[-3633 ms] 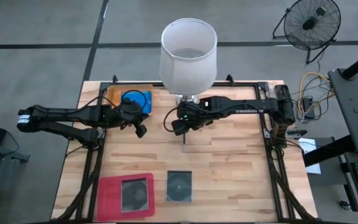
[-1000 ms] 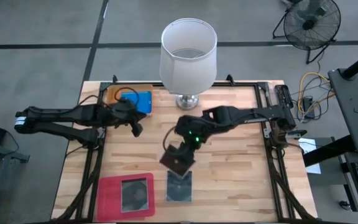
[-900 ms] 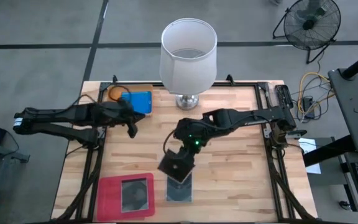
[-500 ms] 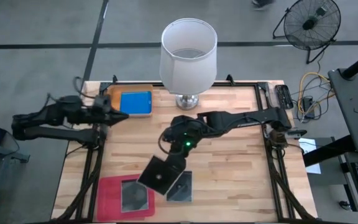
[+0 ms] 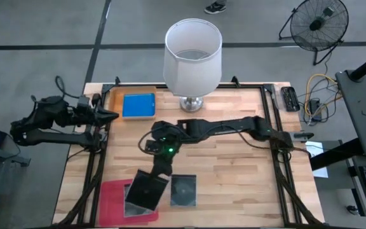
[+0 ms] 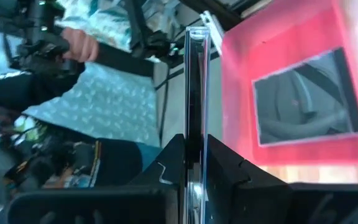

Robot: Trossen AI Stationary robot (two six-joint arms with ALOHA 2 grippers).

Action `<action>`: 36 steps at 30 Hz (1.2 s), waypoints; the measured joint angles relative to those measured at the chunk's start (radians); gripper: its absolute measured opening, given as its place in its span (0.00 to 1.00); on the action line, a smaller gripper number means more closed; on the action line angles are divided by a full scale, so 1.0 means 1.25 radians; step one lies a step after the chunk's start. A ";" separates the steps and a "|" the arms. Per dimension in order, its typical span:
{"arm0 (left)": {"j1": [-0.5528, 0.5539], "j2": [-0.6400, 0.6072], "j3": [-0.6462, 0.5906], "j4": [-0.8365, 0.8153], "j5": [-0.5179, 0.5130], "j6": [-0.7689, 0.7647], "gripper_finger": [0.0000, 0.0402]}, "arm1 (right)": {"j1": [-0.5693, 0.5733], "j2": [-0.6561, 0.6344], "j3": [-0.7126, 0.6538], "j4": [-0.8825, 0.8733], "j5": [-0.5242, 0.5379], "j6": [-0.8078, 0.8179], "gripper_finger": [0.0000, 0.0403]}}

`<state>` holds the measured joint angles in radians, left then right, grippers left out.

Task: Pick & place jewel cases by type
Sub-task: Put the top black cd case into the pink bin

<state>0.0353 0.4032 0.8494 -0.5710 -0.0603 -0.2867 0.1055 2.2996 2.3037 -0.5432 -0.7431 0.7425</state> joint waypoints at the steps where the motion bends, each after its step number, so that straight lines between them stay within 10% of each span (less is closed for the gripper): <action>1: 0.000 0.007 -0.001 -0.003 0.000 0.000 0.00 | -0.003 0.021 0.027 0.001 -0.013 -0.008 0.07; 36: 0.000 0.028 -0.003 0.002 0.000 -0.003 0.00 | -0.023 0.190 0.032 0.152 -0.062 -0.176 0.07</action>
<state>0.0353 0.4385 0.8463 -0.5691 -0.0601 -0.2901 0.0764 2.5377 2.3436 -0.3528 -0.8202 0.5227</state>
